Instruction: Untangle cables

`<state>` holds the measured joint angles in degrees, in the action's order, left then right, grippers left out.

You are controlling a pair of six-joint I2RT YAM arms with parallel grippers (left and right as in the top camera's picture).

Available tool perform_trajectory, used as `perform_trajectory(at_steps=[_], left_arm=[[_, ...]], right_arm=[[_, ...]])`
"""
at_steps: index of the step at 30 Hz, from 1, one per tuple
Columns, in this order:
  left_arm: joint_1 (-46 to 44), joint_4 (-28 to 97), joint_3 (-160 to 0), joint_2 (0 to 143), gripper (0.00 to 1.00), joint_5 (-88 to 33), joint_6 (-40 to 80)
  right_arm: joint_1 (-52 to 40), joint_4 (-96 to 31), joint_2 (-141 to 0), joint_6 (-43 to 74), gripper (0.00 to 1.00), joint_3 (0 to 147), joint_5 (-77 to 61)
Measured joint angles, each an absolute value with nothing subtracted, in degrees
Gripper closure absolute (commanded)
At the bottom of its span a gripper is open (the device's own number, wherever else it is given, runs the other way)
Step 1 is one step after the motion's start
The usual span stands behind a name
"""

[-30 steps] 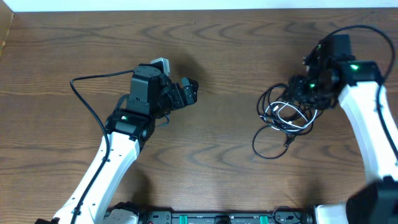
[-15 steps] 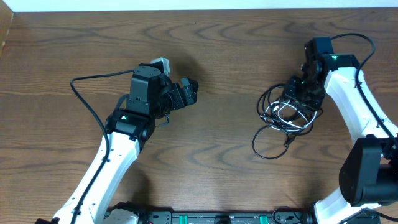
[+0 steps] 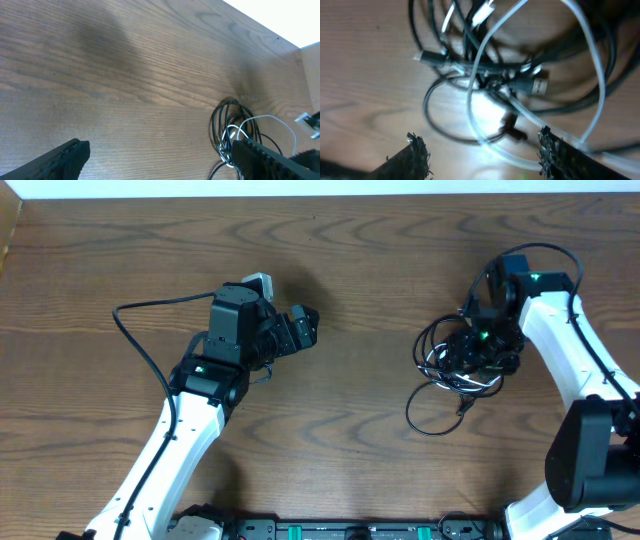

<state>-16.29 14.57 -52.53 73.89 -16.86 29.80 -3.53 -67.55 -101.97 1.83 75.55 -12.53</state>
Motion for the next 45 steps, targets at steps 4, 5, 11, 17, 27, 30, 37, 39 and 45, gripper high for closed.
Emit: perform_trajectory(at_steps=[4, 5, 11, 17, 27, 30, 37, 39, 45], left_arm=[[-16.3, 14.6, -52.5, 73.9, 0.03, -16.9, 29.8], [-16.3, 14.6, -52.5, 73.9, 0.03, -16.9, 29.8], [-16.3, 14.6, -52.5, 73.9, 0.03, -16.9, 29.8], [-16.3, 14.6, -52.5, 73.9, 0.03, -16.9, 29.8], [-16.3, 14.4, -52.5, 73.9, 0.03, -16.8, 29.8], [-16.3, 14.4, -52.5, 73.9, 0.03, -16.8, 29.8], [-16.3, 14.5, -52.5, 73.9, 0.03, -16.9, 29.8], [-16.3, 14.7, -52.5, 73.9, 0.03, -17.0, 30.4], [-17.0, 15.0, -52.5, 73.9, 0.03, -21.6, 31.2]], right_arm=[[-4.3, -62.1, -102.0, 0.0, 0.65, 71.4, -9.6], [-4.6, -61.9, -102.0, -0.6, 0.70, 70.6, -9.6], [-7.6, -63.4, -102.0, -5.7, 0.99, 69.7, -17.9], [-9.4, -59.6, -102.0, -7.7, 0.99, 69.6, -35.9], [-9.7, -26.2, -102.0, 5.5, 0.99, 70.0, -57.5], [-10.3, -22.7, -102.0, 10.9, 0.99, 73.6, -58.8], [-10.8, -31.2, -102.1, 15.2, 0.99, 90.9, -55.6], [-10.8, -34.4, -102.1, 15.7, 0.99, 95.3, -52.3], [-10.8, -36.9, -102.1, 16.4, 0.99, 103.1, -45.6]])
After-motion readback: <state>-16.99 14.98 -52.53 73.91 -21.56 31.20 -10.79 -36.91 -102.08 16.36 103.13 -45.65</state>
